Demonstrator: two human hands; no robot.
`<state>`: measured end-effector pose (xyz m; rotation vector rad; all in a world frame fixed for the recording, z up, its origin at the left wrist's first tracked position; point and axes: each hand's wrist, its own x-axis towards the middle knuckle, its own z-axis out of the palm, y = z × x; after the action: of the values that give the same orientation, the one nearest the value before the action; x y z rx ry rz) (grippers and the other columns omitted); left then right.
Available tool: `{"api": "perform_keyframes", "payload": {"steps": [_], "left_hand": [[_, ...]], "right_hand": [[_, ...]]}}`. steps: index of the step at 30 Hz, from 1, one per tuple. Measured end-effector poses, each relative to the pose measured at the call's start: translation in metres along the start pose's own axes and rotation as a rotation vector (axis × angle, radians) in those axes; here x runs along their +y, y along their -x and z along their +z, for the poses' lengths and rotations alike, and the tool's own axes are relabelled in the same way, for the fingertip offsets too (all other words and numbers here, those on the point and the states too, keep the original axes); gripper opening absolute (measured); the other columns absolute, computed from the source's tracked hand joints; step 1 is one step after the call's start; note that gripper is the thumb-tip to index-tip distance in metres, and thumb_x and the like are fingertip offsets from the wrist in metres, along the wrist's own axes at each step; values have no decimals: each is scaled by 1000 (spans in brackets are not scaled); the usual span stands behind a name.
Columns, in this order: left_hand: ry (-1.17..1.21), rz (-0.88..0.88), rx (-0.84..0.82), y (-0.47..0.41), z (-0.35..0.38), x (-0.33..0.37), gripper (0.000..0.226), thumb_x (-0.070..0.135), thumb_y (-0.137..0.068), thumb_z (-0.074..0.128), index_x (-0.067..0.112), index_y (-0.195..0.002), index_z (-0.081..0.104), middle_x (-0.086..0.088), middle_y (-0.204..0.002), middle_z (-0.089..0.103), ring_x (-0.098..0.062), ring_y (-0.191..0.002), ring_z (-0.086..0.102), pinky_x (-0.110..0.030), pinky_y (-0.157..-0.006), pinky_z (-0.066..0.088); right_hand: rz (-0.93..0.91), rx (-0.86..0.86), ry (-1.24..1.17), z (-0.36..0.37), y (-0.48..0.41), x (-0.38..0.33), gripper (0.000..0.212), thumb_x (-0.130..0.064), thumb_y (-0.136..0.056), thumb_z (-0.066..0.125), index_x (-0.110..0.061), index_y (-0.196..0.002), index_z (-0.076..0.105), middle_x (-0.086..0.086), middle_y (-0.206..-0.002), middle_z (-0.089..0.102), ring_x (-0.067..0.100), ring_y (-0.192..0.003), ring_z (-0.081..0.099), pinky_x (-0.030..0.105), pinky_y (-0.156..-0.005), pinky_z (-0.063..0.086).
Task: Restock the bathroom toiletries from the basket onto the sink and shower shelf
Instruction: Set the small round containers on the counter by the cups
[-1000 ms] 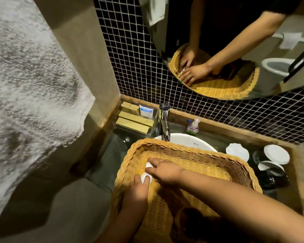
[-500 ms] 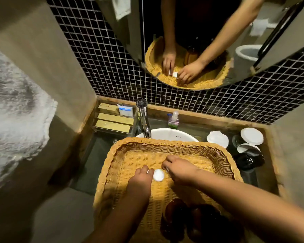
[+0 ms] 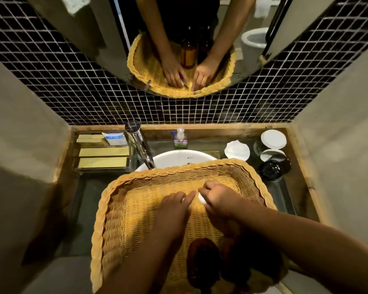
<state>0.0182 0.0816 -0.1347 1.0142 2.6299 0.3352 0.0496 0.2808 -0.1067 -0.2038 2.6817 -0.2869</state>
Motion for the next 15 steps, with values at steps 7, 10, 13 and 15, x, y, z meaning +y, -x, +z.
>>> {"api": "perform_keyframes", "payload": {"steps": [7,10,13,15], "left_hand": [[31,51,-46,0,2,1,63,34,-97,53,40,-152,22,-2,-139,41,-22,-123,40,-36,-93,43],[-39,106,-7,-21,-25,5,68,34,-88,60,35,-150,33,-6,-134,47,-26,-118,47,-36,-89,44],[-59,112,78,-57,-63,11,74,30,-80,64,32,-148,37,-8,-133,48,-30,-117,48,-41,-93,44],[-16,94,135,-85,-90,19,80,15,-74,65,33,-147,36,-5,-135,44,-29,-117,48,-41,-94,43]], "right_hand": [[5,-75,75,-13,4,-3,50,-37,-93,58,-8,-133,53,13,-129,53,28,-119,48,34,-91,44],[11,-27,37,-32,8,-4,53,-40,-92,55,-11,-136,51,12,-128,53,29,-117,49,36,-93,44],[23,177,-74,-62,15,1,50,-44,-88,52,-19,-130,56,5,-116,55,24,-108,53,35,-90,45],[75,330,-164,-83,19,9,42,-47,-83,55,-25,-118,62,-2,-102,56,18,-96,55,33,-83,48]]}}
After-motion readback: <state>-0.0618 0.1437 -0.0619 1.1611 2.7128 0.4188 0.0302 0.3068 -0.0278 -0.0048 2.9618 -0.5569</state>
